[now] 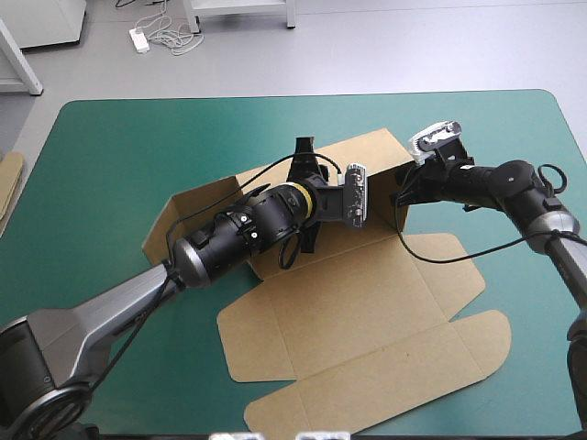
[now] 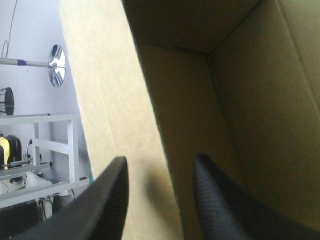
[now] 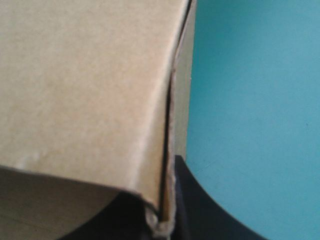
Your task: Fold the box
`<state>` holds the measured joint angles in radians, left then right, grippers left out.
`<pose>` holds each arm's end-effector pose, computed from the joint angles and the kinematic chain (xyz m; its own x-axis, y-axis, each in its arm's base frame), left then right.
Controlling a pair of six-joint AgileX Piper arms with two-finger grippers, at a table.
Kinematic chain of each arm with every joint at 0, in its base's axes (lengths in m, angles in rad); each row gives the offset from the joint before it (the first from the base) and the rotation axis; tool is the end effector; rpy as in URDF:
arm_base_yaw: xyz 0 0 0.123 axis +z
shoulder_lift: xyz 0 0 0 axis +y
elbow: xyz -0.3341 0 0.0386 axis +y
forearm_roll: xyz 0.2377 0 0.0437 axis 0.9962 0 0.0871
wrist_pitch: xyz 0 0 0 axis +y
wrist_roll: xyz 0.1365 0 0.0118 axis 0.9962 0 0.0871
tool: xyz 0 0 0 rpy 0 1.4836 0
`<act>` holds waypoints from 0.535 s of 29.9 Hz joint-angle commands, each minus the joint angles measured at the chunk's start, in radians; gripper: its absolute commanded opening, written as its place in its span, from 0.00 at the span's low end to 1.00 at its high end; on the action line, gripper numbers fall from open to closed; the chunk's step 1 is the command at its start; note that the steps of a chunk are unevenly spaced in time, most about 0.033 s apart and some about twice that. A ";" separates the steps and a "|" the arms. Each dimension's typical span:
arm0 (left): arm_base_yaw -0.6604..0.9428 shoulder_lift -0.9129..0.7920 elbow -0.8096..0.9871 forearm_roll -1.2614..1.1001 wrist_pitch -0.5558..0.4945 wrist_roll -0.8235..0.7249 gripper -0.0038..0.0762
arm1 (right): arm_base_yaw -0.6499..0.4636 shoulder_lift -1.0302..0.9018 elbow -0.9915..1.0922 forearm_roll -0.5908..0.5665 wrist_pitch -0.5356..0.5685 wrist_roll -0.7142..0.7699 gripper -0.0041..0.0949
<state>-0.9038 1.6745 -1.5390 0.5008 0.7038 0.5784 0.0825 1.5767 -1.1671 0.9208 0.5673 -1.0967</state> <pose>0.2901 -0.2996 0.3797 0.2739 0.9228 -0.2710 0.6614 0.0239 0.7497 0.3653 0.0891 0.3234 -0.5100 -0.2749 -0.8151 -0.5525 0.8309 0.0655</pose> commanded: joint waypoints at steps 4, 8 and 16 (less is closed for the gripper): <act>-0.041 -0.087 -0.024 -0.040 0.024 -0.014 0.43 | 0.004 -0.039 -0.032 0.034 0.018 0.030 0.02; -0.065 -0.108 -0.024 -0.199 0.074 0.060 0.43 | 0.004 -0.039 -0.032 0.012 0.014 0.048 0.02; -0.063 -0.156 -0.145 -0.486 0.078 0.182 0.43 | 0.004 -0.039 -0.032 -0.075 0.013 0.137 0.02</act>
<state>-0.9896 1.5782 -1.5897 0.0652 0.8419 0.7532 0.0837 1.5767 -1.1720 0.8679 0.5633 -1.0096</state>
